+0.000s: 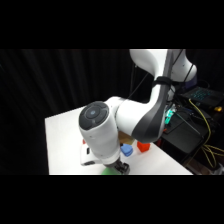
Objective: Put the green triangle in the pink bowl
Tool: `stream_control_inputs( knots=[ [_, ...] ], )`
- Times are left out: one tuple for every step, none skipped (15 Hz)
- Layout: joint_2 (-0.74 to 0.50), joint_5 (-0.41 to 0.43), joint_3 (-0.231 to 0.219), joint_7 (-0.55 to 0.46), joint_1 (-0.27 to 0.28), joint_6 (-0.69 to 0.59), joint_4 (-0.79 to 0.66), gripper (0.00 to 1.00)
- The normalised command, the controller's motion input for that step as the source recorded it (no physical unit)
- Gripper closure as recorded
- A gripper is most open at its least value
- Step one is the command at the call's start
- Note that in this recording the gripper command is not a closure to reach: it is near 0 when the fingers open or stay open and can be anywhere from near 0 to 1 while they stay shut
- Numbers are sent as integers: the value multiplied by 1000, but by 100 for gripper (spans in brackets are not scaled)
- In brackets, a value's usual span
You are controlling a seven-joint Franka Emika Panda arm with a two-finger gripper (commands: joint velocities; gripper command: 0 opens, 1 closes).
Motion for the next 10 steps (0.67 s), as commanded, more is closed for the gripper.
stream_control_inputs(
  knots=[
    [285,-62,-2,-207,28,-136,427,0],
    [263,-57,2,-212,21,-129,396,0],
    [254,-53,7,-231,8,-125,378,0],
    [242,-57,7,-250,-3,-122,362,0],
    [250,-59,3,-279,-23,-138,382,0],
    [260,-50,10,-309,-48,-148,392,0],
    [252,-45,16,-320,-59,-152,387,0],
    [251,-45,20,-327,-67,-151,385,0],
    [241,-44,22,-321,-65,-160,379,0],
    [239,-38,27,-315,-65,-169,381,0]
  ],
)
